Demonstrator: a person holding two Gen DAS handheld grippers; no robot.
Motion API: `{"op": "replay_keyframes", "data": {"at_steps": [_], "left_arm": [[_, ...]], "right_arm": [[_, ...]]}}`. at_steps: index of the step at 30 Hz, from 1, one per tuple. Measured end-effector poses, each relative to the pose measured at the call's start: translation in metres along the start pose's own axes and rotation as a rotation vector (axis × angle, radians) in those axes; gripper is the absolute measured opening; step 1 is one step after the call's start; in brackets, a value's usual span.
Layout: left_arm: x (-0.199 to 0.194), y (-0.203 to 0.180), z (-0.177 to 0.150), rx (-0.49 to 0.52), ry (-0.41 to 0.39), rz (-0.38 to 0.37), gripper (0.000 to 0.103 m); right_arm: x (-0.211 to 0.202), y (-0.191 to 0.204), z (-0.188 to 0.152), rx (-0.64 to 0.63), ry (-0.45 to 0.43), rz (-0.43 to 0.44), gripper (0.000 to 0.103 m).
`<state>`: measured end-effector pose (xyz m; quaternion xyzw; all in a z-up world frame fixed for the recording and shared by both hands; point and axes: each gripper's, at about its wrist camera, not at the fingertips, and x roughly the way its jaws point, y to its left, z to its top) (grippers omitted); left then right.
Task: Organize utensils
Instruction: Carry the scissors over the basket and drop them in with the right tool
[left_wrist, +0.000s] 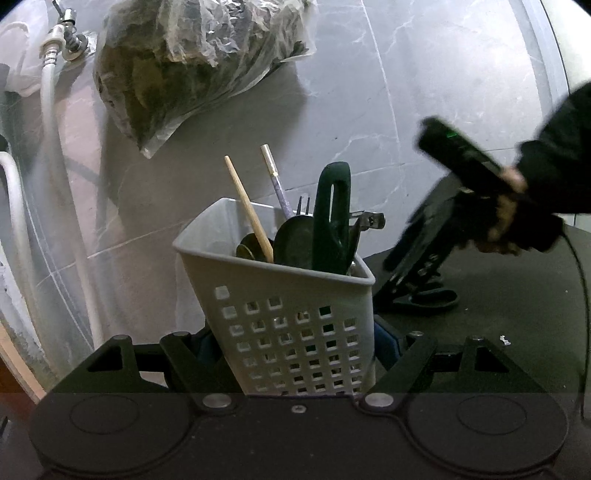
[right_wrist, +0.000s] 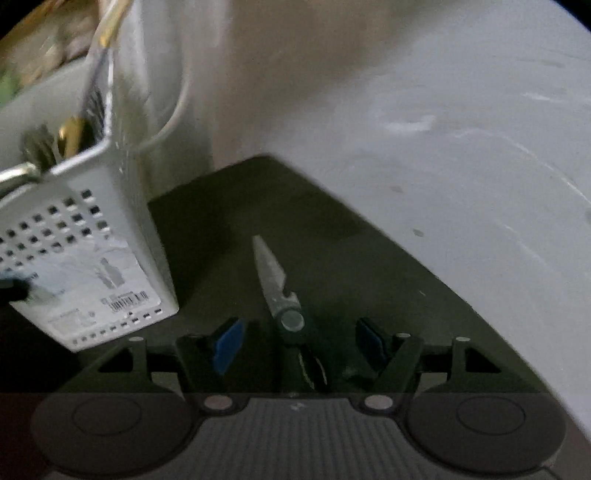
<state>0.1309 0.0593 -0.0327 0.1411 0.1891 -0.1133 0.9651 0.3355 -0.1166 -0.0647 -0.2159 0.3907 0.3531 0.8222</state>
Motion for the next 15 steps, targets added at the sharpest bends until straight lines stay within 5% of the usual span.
{"op": "replay_keyframes", "data": {"at_steps": [2, 5, 11, 15], "left_arm": [[0.001, -0.001, 0.001, -0.005, 0.005, 0.009, 0.081], [0.002, -0.003, 0.003, -0.012, 0.010, 0.019, 0.081], [0.004, -0.003, 0.004, -0.026, 0.012, 0.025, 0.081], [0.005, -0.001, 0.004, -0.029, 0.007, 0.019, 0.081]], "right_arm": [[0.017, 0.001, 0.007, -0.068, 0.098, 0.057, 0.056], [0.023, -0.002, 0.016, -0.084, 0.120, 0.124, 0.030], [0.015, 0.000, 0.012, -0.062, 0.113, 0.084, 0.027], [-0.042, -0.004, -0.014, 0.139, -0.087, -0.037, 0.027]]}}
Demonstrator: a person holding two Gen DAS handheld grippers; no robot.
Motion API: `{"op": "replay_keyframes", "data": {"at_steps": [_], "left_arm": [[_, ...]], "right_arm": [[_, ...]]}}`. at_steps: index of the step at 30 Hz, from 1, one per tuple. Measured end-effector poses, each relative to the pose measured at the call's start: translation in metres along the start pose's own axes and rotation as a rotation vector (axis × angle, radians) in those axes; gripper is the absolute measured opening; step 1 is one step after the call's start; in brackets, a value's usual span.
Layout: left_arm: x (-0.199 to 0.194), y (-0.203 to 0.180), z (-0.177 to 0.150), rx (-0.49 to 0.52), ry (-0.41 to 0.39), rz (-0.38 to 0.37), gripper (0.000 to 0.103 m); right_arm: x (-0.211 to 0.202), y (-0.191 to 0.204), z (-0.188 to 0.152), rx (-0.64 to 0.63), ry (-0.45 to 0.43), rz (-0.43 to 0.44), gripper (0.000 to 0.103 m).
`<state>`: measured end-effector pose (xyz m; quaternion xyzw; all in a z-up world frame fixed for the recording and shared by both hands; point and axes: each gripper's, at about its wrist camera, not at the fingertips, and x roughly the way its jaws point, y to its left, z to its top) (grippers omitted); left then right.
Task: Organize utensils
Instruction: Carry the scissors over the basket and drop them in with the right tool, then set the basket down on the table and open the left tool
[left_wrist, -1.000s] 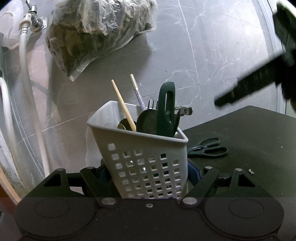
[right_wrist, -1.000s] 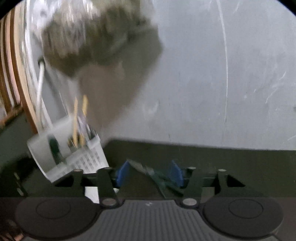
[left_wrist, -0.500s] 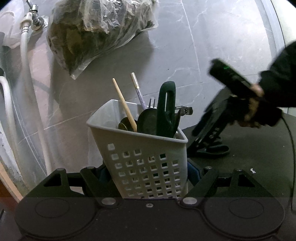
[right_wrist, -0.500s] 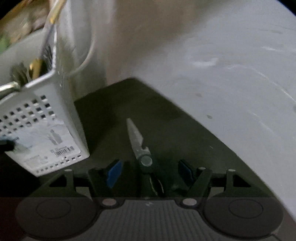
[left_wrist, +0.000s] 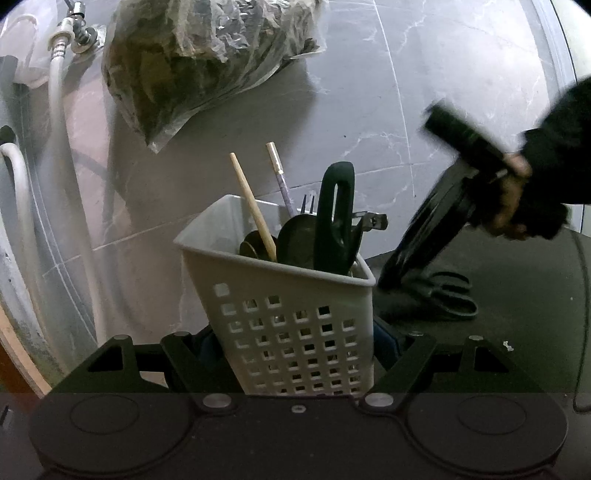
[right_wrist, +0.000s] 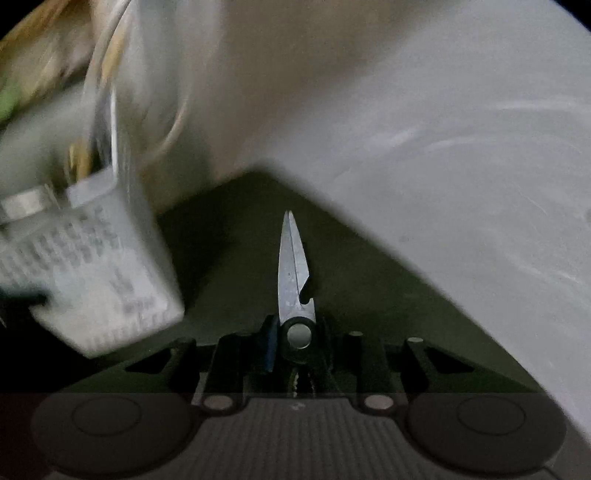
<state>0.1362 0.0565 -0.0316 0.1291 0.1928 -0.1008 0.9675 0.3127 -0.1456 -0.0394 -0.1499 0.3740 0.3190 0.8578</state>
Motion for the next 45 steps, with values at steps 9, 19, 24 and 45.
{"op": "replay_keyframes", "data": {"at_steps": [9, 19, 24, 45], "left_arm": [[0.008, 0.002, -0.002, 0.021, -0.010, -0.038, 0.081], [0.019, -0.007, 0.002, 0.029, -0.020, -0.056, 0.081], [0.018, -0.007, 0.001, 0.032, -0.023, -0.058, 0.081], [0.030, -0.007, 0.004, 0.026, -0.066, -0.056, 0.086]], "right_arm": [[-0.155, 0.053, 0.000, 0.168, -0.512, -0.140, 0.027], [-0.177, 0.113, 0.063, 0.018, -0.669, 0.030, 0.027], [-0.130, 0.127, 0.055, -0.019, -0.527, 0.032, 0.028], [-0.143, 0.107, -0.015, 0.338, -0.476, -0.208, 0.103]]}}
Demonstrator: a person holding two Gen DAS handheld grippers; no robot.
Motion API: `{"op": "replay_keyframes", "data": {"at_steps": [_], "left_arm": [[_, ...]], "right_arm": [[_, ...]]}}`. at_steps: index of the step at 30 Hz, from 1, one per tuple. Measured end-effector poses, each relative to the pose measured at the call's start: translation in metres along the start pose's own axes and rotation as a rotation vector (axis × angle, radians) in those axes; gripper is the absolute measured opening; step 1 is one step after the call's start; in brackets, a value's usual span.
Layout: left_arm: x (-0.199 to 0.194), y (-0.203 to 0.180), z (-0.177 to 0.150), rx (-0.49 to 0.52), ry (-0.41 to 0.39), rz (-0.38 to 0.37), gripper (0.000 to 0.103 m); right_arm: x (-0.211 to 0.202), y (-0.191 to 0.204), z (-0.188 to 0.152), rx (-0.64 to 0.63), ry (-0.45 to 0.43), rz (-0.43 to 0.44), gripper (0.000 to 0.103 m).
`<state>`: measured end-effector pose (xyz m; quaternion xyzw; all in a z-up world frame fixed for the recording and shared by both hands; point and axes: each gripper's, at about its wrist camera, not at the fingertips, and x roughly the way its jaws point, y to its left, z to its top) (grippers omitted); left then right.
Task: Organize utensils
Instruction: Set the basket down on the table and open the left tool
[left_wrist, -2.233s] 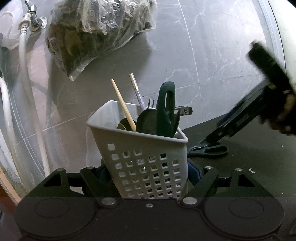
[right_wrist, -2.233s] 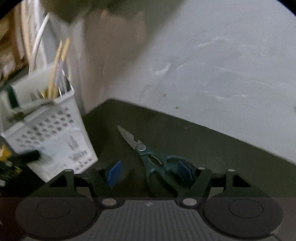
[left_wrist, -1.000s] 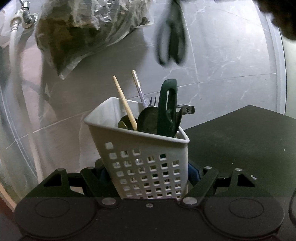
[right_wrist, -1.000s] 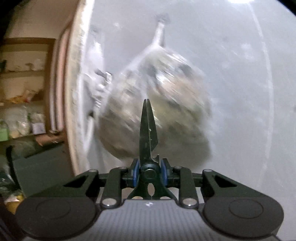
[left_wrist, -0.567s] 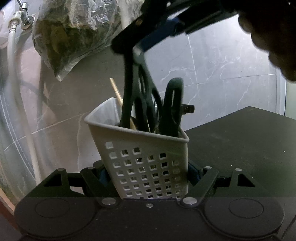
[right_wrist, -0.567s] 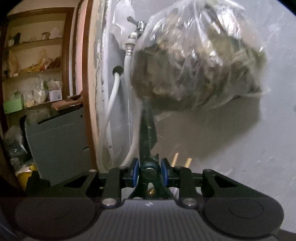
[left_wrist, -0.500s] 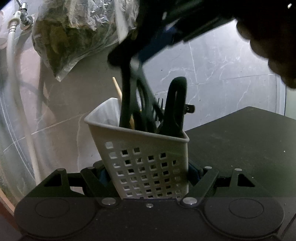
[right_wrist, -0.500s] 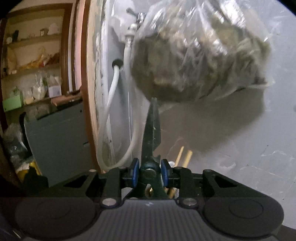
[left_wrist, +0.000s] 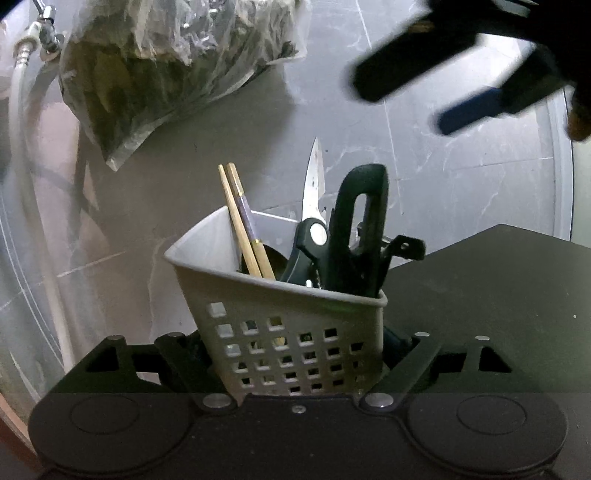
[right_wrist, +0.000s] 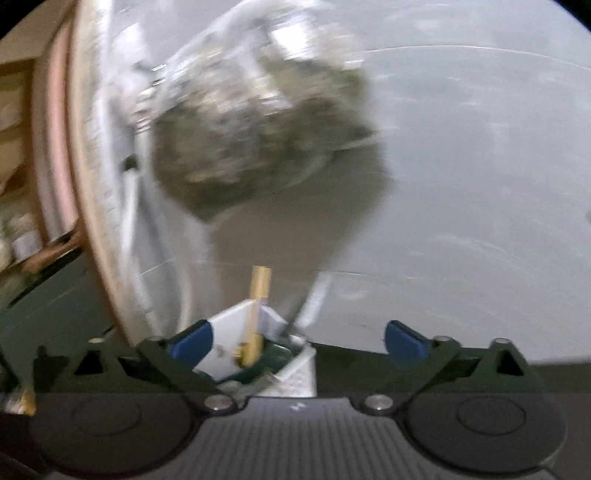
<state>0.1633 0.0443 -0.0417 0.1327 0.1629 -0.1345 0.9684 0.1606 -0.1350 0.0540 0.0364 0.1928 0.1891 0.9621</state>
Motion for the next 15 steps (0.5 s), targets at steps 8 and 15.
{"op": "replay_keyframes", "data": {"at_steps": [8, 15], "left_arm": [[-0.039, -0.015, -0.015, -0.109, 0.049, 0.093, 0.102], [-0.097, -0.038, -0.008, -0.309, 0.146, 0.219, 0.102]], "right_arm": [[-0.038, -0.034, -0.041, 0.201, 0.110, -0.158, 0.103], [-0.075, -0.049, -0.069, 0.215, 0.243, -0.130, 0.103]]}}
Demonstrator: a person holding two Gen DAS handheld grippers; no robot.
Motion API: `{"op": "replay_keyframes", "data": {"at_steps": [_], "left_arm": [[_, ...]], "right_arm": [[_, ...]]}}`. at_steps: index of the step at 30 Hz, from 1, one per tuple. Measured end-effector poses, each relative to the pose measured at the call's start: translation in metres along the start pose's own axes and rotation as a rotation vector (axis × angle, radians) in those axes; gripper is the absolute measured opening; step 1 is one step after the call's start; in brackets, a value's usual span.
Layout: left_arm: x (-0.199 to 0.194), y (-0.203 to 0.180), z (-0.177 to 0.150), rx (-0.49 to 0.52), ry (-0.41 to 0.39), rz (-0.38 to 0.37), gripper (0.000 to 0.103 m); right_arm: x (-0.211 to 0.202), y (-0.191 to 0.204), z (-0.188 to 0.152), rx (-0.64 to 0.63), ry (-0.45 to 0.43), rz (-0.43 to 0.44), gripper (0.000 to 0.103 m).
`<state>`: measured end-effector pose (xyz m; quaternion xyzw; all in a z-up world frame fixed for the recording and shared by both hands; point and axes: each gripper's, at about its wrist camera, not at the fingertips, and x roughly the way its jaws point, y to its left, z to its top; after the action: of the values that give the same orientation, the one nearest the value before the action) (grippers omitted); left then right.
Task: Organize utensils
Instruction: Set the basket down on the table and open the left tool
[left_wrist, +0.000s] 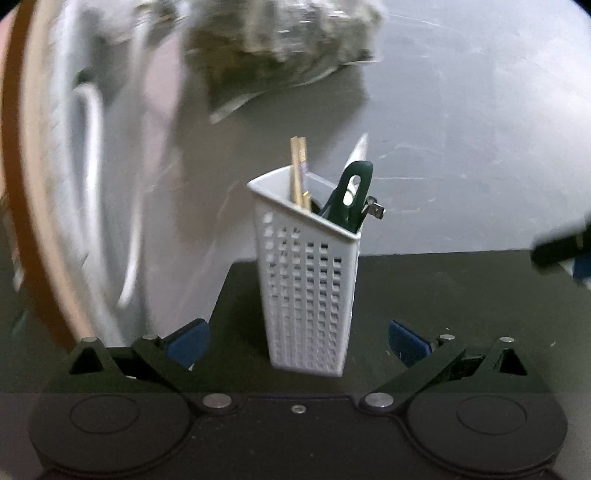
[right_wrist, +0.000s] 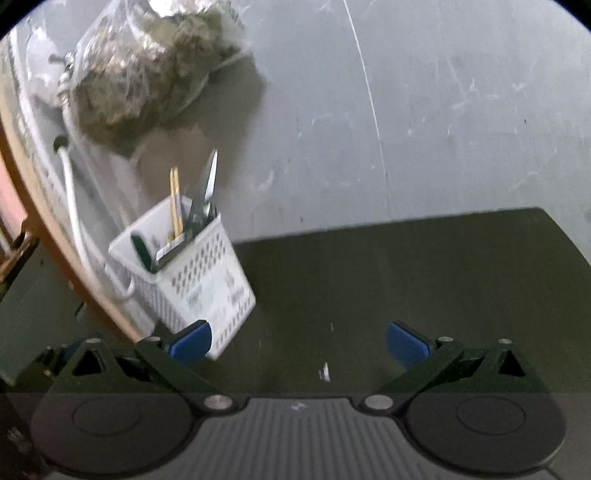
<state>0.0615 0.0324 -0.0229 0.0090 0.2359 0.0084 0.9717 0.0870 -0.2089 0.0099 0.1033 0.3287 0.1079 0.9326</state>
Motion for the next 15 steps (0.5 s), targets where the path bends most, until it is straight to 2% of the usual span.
{"op": "replay_keyframes", "data": {"at_steps": [5, 10, 15], "left_arm": [[-0.046, -0.014, -0.002, -0.109, 0.086, 0.103, 0.102], [-0.088, -0.027, -0.003, -0.115, 0.101, 0.158, 0.102], [-0.110, -0.030, -0.008, -0.120, 0.127, 0.183, 0.102]], "right_arm": [[-0.023, -0.005, -0.033, -0.031, 0.077, -0.007, 0.103], [-0.045, -0.009, -0.055, -0.032, 0.120, -0.014, 0.103], [-0.063, -0.012, -0.063, -0.021, 0.111, -0.030, 0.103]]}}
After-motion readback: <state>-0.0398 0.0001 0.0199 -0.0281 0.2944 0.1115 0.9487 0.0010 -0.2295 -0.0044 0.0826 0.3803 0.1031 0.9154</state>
